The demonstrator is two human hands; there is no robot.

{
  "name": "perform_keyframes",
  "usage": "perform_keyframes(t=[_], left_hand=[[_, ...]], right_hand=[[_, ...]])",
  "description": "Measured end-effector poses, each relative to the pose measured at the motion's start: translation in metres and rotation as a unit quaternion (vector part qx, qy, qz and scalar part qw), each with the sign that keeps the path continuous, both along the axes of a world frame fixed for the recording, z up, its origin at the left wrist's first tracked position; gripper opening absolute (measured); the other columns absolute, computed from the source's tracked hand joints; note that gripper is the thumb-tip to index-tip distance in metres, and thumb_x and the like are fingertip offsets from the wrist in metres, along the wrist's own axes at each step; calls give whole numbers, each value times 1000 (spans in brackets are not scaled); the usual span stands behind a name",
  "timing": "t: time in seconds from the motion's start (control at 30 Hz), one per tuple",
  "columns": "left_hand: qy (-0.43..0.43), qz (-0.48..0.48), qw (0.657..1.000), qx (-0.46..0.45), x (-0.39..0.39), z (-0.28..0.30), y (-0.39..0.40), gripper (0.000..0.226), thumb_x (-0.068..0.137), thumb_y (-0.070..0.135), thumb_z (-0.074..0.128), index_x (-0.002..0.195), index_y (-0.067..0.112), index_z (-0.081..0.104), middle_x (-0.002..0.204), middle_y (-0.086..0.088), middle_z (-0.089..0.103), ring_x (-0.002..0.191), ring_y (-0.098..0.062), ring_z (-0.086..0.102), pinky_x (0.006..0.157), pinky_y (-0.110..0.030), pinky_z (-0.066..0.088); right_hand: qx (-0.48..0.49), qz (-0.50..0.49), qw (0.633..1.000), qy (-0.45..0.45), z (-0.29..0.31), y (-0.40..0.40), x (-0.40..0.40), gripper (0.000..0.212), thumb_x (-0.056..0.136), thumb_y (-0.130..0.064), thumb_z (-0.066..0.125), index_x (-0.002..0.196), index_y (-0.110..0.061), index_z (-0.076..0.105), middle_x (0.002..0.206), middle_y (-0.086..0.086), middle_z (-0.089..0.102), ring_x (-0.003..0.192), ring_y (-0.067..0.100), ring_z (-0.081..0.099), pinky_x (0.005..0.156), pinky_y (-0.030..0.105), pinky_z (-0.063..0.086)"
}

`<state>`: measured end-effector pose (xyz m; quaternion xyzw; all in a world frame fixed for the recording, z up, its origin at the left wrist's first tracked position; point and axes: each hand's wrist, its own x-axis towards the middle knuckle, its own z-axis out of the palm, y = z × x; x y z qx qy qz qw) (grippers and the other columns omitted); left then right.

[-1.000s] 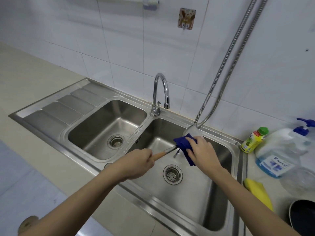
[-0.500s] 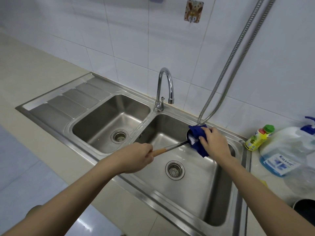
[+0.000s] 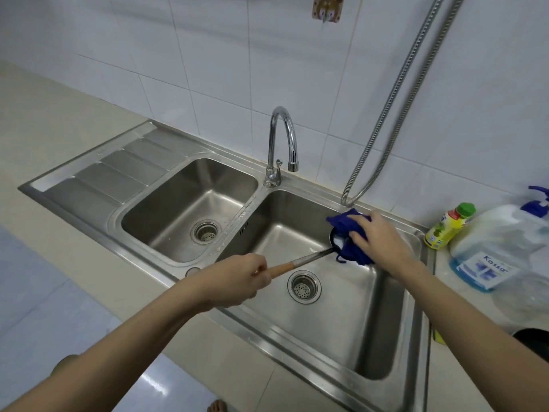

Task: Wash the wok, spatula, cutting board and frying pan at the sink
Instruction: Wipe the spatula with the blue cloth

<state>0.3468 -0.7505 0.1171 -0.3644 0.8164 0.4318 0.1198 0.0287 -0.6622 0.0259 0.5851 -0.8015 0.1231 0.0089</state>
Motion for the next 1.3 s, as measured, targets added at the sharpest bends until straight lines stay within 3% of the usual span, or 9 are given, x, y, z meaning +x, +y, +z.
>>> perform_keyframes(t=[0.17, 0.33, 0.5, 0.7, 0.87, 0.97, 1.07, 1.17, 1.3], left_hand=[[3, 10, 1000, 10, -6, 2, 0, 21, 100, 34, 47, 94, 15, 55, 73, -1, 56, 51, -11, 41, 43, -21, 34], [5, 20, 999, 47, -7, -4, 6, 21, 100, 32, 46, 95, 14, 54, 76, -3, 55, 50, -11, 39, 43, -21, 32], [8, 42, 997, 65, -7, -7, 4, 21, 101, 31, 45, 99, 13, 54, 77, -3, 55, 54, -12, 40, 42, -20, 31], [31, 59, 995, 70, 13, -14, 13, 21, 102, 33, 43, 98, 15, 54, 74, -1, 53, 54, -11, 40, 43, -19, 31], [64, 56, 996, -22, 20, -18, 4, 8, 98, 27, 53, 99, 20, 48, 82, 0, 61, 59, -14, 61, 50, -23, 49], [38, 40, 995, -83, 18, -29, -3, 10, 94, 23, 57, 98, 20, 47, 86, 2, 61, 61, -13, 66, 57, -29, 56], [-6, -29, 973, -230, 16, -42, -6, 12, 95, 36, 53, 104, 28, 56, 88, 12, 56, 73, -6, 57, 67, -25, 49], [17, -44, 963, -265, 17, -49, -3, 18, 97, 41, 49, 105, 29, 60, 93, 12, 52, 79, -6, 55, 73, -28, 49], [11, -67, 951, -302, 22, -52, 1, 19, 98, 46, 43, 102, 30, 52, 95, 12, 50, 77, -8, 56, 73, -33, 51]], right_hand=[[33, 131, 990, -31, -17, 8, 10, 44, 90, -35, 54, 132, -22, 52, 121, 4, 52, 104, 18, 51, 91, 31, 44], [-3, -62, 998, -18, -19, 6, 2, 44, 91, -28, 57, 133, -14, 53, 118, 14, 54, 102, 28, 54, 87, 33, 41], [11, 95, 994, -61, -19, 7, 39, 42, 94, -30, 55, 133, -19, 51, 119, 6, 55, 103, 20, 54, 90, 28, 41], [47, -157, 986, 18, -26, 16, -23, 40, 90, -30, 58, 126, -14, 58, 110, 20, 60, 98, 38, 57, 82, 41, 45], [-128, -249, 935, -217, -14, 36, -45, 30, 91, -23, 60, 116, -6, 62, 98, 17, 68, 88, 35, 61, 77, 42, 47], [-171, -221, 890, -361, 3, 33, -38, 29, 93, -27, 58, 117, -10, 59, 96, 8, 66, 86, 25, 62, 72, 33, 51], [-143, -170, 890, -398, 14, 25, -27, 21, 91, -24, 63, 110, -15, 63, 88, 3, 68, 81, 24, 66, 71, 24, 53], [-31, -140, 929, -341, 14, 19, -7, 15, 89, -27, 65, 103, -26, 62, 84, -6, 65, 78, 16, 61, 61, 9, 45], [31, -179, 929, -323, -6, 21, -4, 23, 90, -42, 57, 99, -23, 65, 90, 2, 71, 86, 22, 66, 77, 32, 51]])
